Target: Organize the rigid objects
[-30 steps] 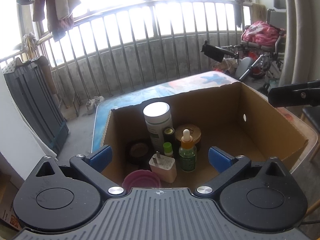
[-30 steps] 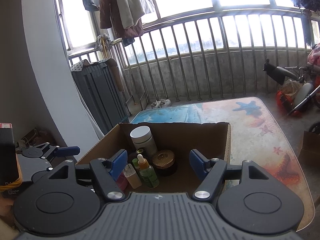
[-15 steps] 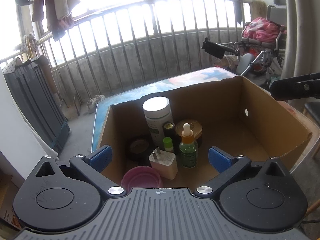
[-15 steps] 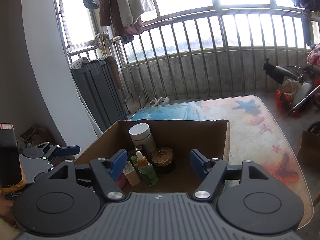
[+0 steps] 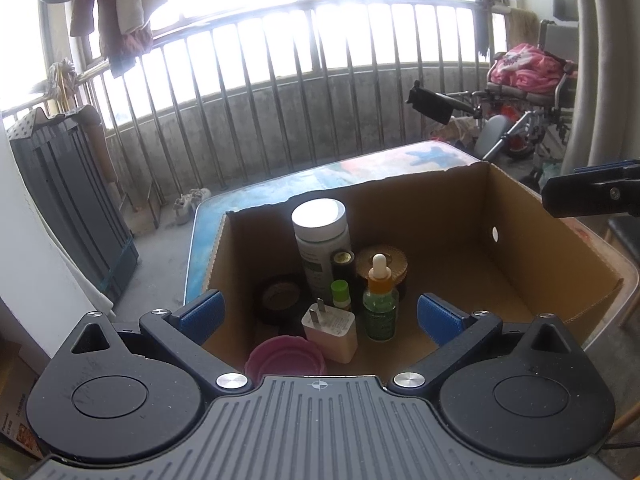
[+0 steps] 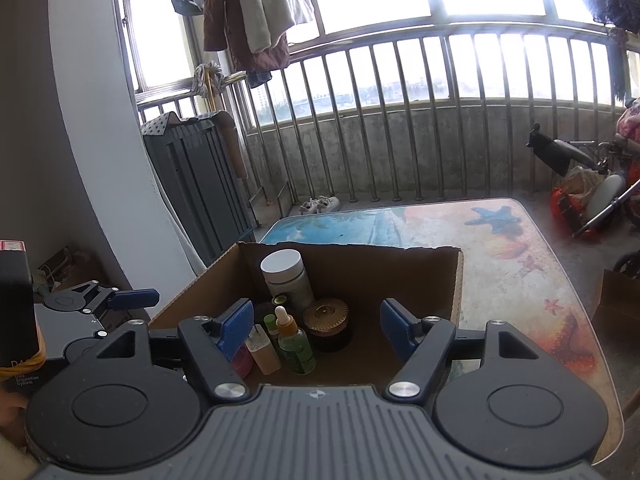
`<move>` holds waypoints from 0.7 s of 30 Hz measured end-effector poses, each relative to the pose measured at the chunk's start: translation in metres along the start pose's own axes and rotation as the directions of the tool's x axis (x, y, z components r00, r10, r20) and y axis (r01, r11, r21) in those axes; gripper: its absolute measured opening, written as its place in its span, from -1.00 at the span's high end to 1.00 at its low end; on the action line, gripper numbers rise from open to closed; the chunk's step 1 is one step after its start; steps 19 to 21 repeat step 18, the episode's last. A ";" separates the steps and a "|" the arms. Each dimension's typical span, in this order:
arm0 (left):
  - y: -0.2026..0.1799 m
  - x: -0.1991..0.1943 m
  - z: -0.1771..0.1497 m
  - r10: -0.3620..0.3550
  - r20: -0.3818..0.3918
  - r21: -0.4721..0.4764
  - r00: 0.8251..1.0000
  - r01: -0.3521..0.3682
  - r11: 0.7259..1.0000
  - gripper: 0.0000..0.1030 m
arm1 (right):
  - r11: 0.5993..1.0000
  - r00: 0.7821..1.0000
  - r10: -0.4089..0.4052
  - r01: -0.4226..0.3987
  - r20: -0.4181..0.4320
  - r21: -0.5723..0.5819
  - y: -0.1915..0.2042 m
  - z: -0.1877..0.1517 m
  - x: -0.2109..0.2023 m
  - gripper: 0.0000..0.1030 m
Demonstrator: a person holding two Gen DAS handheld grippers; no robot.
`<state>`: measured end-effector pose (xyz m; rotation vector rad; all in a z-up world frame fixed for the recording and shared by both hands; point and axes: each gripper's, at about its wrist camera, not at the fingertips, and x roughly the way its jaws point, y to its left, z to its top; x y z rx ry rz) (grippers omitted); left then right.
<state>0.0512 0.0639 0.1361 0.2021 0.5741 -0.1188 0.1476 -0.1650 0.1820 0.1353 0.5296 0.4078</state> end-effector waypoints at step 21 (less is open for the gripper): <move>0.004 0.003 0.000 0.006 0.017 -0.009 1.000 -0.005 1.000 -1.00 | 1.000 1.000 -0.011 0.012 -0.005 0.020 -0.008 -0.002 0.001 -0.43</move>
